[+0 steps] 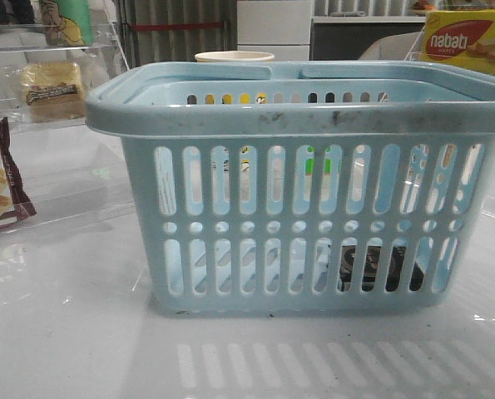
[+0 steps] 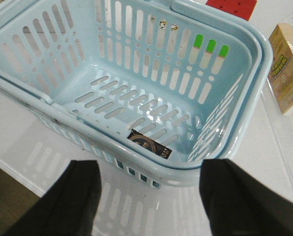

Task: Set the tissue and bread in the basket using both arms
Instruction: 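Lower the tissue pack into the basket, open the right gripper, withdraw, then reach the left gripper to the wrapped bread loaf on the rack and grasp it, then carry the bread loaf with the left gripper over the basket, then release the bread loaf into the basket and withdraw the left gripper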

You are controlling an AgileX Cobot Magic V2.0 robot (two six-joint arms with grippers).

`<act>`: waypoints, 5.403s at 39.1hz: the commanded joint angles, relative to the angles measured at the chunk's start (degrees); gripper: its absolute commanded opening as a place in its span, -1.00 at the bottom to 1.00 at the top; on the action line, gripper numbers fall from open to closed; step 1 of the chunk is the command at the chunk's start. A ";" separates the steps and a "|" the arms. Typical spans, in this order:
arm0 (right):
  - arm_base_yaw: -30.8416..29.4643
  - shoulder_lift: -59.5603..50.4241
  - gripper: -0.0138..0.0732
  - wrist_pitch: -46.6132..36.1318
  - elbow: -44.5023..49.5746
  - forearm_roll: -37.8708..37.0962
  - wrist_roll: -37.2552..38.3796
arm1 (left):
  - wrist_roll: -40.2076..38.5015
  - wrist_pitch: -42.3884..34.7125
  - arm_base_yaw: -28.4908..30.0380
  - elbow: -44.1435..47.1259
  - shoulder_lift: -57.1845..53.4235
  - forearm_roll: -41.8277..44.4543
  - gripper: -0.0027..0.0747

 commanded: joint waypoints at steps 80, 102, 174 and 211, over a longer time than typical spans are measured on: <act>0.04 -2.54 0.56 -2.24 -0.90 -0.59 -0.70 | -0.69 -9.84 2.14 -57.67 80.44 -12.68 -0.11; 0.04 -2.54 0.56 -2.24 -0.90 -0.59 -0.70 | 10.36 2.42 0.61 -59.72 62.08 -14.84 -0.70; 0.04 -2.54 0.56 -2.24 -0.90 -0.59 -0.70 | 20.12 19.80 -31.69 -60.60 65.13 -12.97 0.38; 0.04 -2.54 0.56 -2.24 -0.90 -0.59 -0.70 | 2.31 -2.35 -31.69 -8.50 8.13 -2.19 0.37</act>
